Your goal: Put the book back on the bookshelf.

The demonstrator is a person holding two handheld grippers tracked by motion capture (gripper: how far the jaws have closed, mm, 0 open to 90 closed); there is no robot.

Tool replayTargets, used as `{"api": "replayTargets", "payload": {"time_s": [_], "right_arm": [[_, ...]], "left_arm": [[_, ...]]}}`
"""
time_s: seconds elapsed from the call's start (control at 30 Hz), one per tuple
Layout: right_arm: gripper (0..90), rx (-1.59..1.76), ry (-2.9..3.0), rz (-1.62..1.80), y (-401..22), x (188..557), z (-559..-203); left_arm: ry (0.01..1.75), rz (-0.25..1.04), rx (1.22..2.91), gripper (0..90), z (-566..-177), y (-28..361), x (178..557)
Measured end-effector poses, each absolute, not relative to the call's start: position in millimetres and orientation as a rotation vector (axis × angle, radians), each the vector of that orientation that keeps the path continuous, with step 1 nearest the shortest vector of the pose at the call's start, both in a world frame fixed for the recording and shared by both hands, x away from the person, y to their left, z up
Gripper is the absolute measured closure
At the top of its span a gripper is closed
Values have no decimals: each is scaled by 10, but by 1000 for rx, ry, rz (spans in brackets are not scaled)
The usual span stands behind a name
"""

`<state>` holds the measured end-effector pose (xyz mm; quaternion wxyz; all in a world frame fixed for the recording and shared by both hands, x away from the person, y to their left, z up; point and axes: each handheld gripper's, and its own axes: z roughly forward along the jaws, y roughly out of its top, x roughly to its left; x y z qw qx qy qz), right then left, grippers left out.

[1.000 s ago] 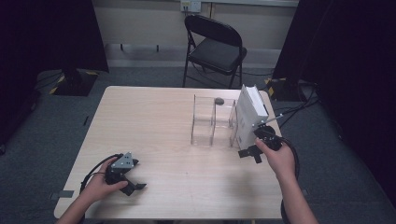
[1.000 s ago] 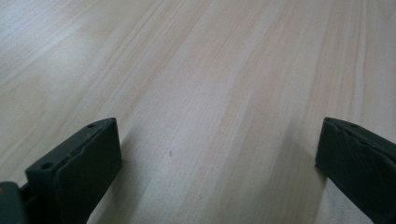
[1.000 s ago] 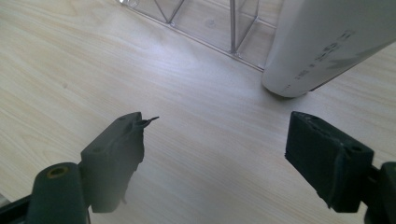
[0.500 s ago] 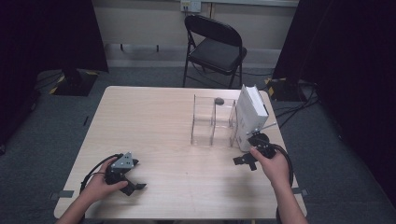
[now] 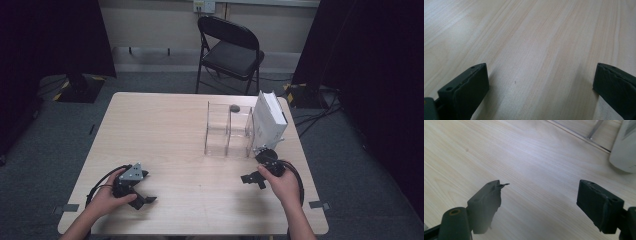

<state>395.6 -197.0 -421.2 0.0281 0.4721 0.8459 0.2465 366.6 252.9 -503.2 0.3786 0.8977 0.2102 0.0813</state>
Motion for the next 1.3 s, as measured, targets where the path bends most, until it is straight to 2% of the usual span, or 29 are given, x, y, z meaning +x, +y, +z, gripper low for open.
{"api": "replayTargets", "payload": {"time_s": [1.3], "right_arm": [[187, 1333, 2716, 809, -1438, 3904, -4547]], "left_arm": [[537, 207, 2294, 0, -5032, 2529, 3665]]}}
